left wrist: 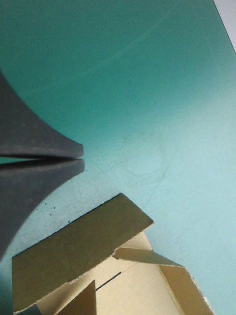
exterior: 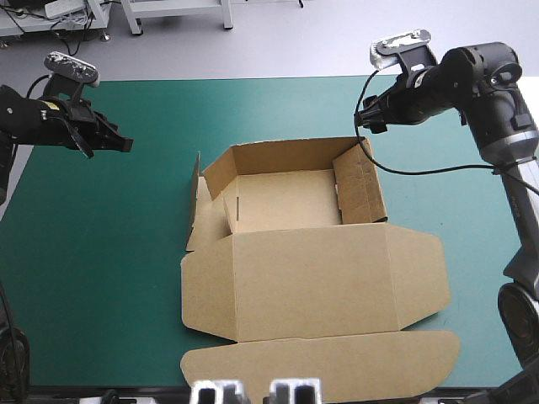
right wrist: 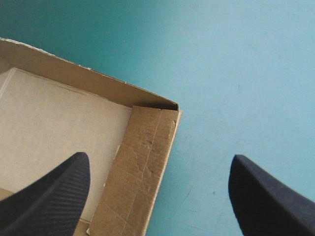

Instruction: Fold the box

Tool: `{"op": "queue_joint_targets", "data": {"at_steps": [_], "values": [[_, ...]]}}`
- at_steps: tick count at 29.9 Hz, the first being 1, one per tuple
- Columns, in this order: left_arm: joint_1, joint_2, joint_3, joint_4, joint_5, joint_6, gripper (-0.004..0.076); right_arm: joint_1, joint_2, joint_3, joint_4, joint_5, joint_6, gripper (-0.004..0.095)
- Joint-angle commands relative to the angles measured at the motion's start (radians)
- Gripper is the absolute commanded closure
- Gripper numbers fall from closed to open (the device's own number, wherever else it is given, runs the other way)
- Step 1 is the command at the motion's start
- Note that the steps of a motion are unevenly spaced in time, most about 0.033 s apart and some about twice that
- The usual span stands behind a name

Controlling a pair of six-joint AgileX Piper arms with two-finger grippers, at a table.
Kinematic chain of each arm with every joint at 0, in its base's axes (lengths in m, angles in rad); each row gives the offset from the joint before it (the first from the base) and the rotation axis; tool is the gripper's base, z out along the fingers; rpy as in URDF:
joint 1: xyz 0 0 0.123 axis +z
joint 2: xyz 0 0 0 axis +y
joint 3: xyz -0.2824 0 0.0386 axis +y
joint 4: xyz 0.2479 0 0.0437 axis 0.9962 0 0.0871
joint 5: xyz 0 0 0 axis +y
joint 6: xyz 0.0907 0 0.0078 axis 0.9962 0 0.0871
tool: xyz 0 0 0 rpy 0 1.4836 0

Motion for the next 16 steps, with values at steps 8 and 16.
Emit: {"op": "queue_joint_targets", "data": {"at_steps": [8, 16], "values": [[-0.001, -0.036, -0.022, -0.033, -0.026, 0.010, 0.0734, 0.001, -0.040, 0.281, 0.015, -0.006, 0.024, 0.0184], [-0.001, -0.036, -0.020, -0.010, 0.017, 0.010, 0.0733, 0.001, 0.020, 0.341, 0.070, -0.121, 0.058, 0.0201]]}}
